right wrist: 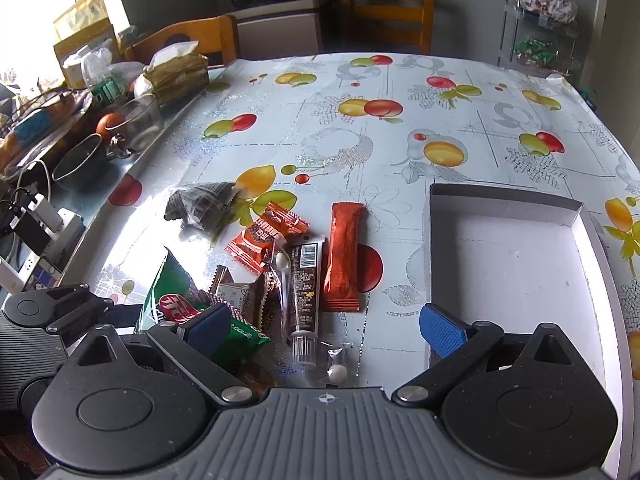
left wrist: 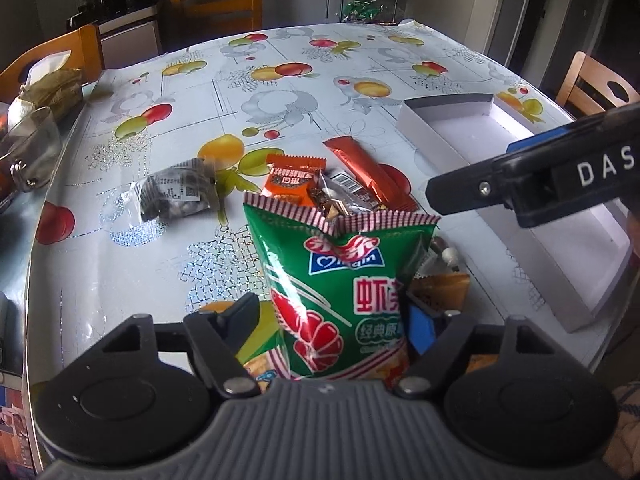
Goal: Organize snacks
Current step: 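Lift the green bag with the left gripper while the right gripper grasps the tan peanut bag, then carry the green bag and the peanut bag toward the white box with both grippers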
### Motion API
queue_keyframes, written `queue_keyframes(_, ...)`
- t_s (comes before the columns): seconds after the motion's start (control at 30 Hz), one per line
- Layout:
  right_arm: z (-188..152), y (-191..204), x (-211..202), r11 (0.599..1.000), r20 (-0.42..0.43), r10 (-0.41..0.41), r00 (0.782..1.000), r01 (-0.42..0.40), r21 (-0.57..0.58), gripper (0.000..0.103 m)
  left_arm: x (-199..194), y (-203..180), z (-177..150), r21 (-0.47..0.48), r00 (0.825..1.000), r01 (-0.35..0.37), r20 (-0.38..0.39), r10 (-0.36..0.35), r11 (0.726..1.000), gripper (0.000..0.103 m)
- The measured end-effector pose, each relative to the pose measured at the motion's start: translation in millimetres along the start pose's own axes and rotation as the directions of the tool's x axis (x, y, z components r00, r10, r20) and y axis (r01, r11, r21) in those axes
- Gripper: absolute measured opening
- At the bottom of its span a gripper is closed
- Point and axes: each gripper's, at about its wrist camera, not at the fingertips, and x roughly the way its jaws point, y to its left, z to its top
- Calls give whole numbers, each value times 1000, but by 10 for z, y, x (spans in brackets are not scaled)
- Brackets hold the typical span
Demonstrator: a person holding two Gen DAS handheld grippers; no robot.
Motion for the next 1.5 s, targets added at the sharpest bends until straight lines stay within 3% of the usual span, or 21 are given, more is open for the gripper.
queue_keyframes(0.2,-24,49,8,1000,-9,8,1000,-8,-15,102,-30,-9,-14,3,1000,-4,5,4,1000,60)
queue_keyframes(0.47,-40,76,12,999,-19,25,999,-26,-23,102,-208,122,-3,-45,997,-45,62,47,998,58)
queue_keyframes(0.8,-161,232,115,992,-97,91,991,-99,-83,101,-293,362,-50,-135,988,-138,56,147,981,58)
queue_keyframes(1.0,-318,354,211,983,-166,127,978,-147,-113,88,-308,392,-148,-154,986,-158,37,165,975,58)
queue_keyframes(1.17,-400,332,257,982,-199,149,969,-168,-87,85,-307,390,-223,-169,986,-159,22,165,973,58)
queue_keyframes(1.5,-469,448,426,977,-236,151,960,-182,-114,60,-325,344,-236,-139,987,-157,23,162,978,58)
